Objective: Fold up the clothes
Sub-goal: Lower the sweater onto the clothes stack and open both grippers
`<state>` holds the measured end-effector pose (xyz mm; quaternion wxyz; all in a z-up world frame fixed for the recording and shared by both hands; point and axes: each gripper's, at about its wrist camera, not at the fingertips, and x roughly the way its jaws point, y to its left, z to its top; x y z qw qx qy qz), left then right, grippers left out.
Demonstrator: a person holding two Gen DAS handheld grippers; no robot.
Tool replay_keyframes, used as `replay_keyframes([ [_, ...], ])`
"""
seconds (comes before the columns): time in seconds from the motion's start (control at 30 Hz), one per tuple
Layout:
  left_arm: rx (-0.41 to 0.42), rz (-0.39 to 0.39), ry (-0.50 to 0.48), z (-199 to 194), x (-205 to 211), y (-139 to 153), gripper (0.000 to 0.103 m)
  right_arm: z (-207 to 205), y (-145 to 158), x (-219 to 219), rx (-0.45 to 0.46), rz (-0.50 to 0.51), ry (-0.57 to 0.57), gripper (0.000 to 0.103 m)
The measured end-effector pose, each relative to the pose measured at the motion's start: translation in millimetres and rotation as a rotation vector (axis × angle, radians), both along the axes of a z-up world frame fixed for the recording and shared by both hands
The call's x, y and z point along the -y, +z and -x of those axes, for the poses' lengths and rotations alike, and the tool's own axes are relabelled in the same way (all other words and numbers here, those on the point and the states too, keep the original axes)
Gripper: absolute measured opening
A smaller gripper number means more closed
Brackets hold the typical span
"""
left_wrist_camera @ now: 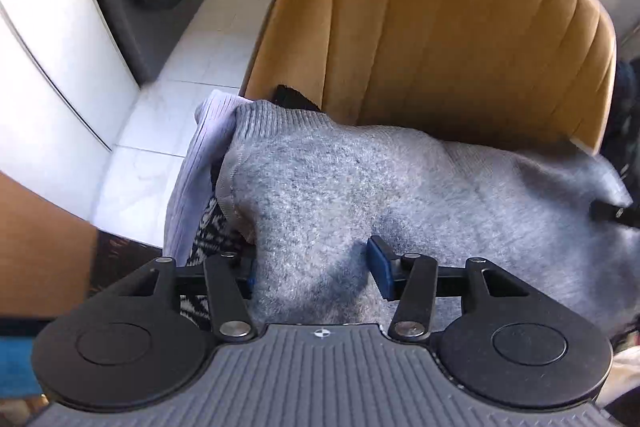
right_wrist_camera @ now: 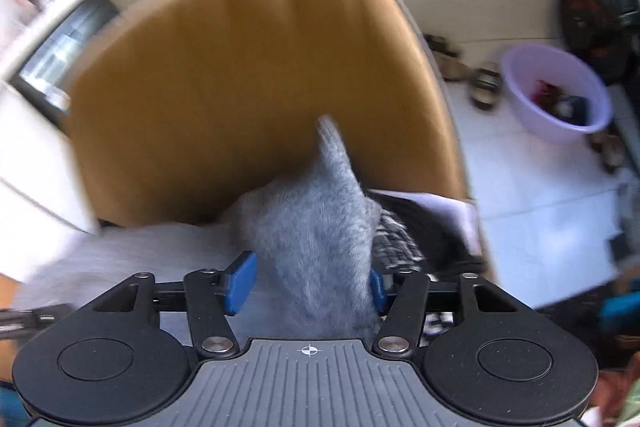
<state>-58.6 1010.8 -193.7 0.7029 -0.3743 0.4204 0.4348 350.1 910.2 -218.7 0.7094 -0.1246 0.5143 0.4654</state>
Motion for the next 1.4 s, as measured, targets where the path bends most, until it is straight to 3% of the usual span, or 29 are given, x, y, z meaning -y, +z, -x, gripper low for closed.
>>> replay_keyframes([
  [0.1, 0.075, 0.001, 0.023, 28.2, 19.5, 17.9, 0.062, -9.6, 9.4, 30.4, -0.086, -0.073, -0.061, 0.061],
  [0.27, 0.217, 0.055, 0.088, 73.0, 56.2, 30.9, 0.067, -2.7, 29.6, 94.6, -0.140, -0.116, -0.149, 0.061],
  [0.4, 0.243, 0.133, 0.139, 80.3, 56.7, 9.4, 0.069, 14.4, 23.4, 125.4, -0.160, -0.125, -0.183, 0.064],
  [0.5, 0.288, 0.150, 0.250, 87.4, 51.4, -6.7, 0.069, 23.8, 11.2, 124.5, -0.178, -0.122, -0.235, 0.064],
  [0.53, 0.295, 0.153, 0.265, 88.0, 49.0, -8.5, 0.067, 25.5, 11.0, 120.7, -0.162, -0.122, -0.245, 0.059],
  [0.57, 0.301, 0.157, 0.281, 88.6, 46.6, -10.3, 0.049, 27.1, 10.8, 116.9, -0.145, -0.122, -0.256, 0.050],
  [0.6, 0.306, 0.160, 0.295, 89.2, 44.3, -12.0, 0.033, 29.2, 12.0, 113.8, -0.123, -0.114, -0.261, 0.028],
  [0.63, 0.279, 0.153, 0.283, 88.7, 43.7, -9.8, 0.013, 31.8, 14.4, 111.3, -0.095, -0.099, -0.263, 0.015],
  [0.8, 0.180, 0.107, 0.233, 96.5, 43.1, 4.3, 0.010, 42.9, 46.6, 130.1, -0.071, -0.183, -0.306, 0.009],
  [0.93, 0.126, 0.130, 0.195, 100.4, 40.5, -6.8, 0.011, 52.7, 51.8, 143.9, -0.031, -0.151, -0.305, 0.009],
  [1.03, 0.049, 0.113, 0.128, 86.4, 41.0, -15.3, 0.015, 50.9, 24.0, 146.7, -0.028, -0.074, -0.329, 0.010],
  [1.1, 0.003, 0.098, 0.081, 75.8, 42.8, -15.6, 0.023, 56.9, 13.8, 142.5, 0.027, -0.037, -0.301, 0.016],
  [1.13, -0.007, 0.083, 0.056, 71.6, 45.1, -11.6, 0.040, 60.9, 10.2, 139.8, 0.060, -0.020, -0.282, 0.026],
  [1.17, -0.017, 0.068, 0.031, 67.5, 47.3, -7.7, 0.071, 64.2, 10.2, 137.0, 0.088, -0.005, -0.275, 0.033],
  [1.2, -0.034, 0.044, 0.013, 63.7, 50.0, -4.8, 0.081, 67.4, 14.2, 135.4, 0.112, 0.006, -0.280, 0.050],
  [1.23, -0.056, 0.015, -0.022, 60.0, 54.9, 0.2, 0.085, 70.9, 19.3, 134.8, 0.136, 0.015, -0.286, 0.072],
  [1.3, -0.100, -0.044, -0.093, 52.5, 64.6, 10.1, 0.085, 77.9, 29.5, 134.2, 0.175, 0.029, -0.288, 0.076],
  [1.4, -0.109, -0.051, -0.167, 45.4, 78.4, 23.7, 0.090, 90.7, 39.3, 136.1, 0.177, 0.053, -0.256, 0.079],
])
